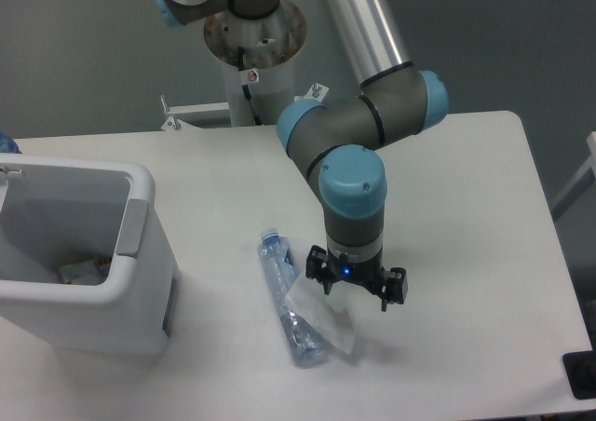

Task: Place the trash in the trash can
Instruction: 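Lower the gripper onto the plastic bag and close on it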

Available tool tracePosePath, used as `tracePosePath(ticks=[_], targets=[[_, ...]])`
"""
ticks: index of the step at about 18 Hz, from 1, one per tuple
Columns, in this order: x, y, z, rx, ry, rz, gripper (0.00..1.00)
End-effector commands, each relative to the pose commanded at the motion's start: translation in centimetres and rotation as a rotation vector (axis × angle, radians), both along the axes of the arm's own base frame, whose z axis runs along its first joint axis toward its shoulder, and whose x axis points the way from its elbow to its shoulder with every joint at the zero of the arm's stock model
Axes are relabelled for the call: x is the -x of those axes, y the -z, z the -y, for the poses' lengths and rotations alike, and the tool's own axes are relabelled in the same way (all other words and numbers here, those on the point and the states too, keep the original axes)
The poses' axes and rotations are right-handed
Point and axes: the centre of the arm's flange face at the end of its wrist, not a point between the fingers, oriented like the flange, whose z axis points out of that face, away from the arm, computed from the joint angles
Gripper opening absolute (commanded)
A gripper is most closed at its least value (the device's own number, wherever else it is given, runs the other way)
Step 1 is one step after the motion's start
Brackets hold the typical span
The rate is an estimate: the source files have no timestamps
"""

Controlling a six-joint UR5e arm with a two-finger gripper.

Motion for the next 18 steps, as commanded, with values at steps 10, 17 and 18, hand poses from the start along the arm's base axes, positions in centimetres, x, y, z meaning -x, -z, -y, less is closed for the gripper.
tracePosePath(ticks=[10,17,18], targets=[[-2.3,3.3,0.8,0.059,0.006,0.068,0.69],[-2.7,3.2,1.0,0.076,-0.040,0.102,0.00],[-2.8,2.9,0.9,0.062,-0.064,0.108,0.00]])
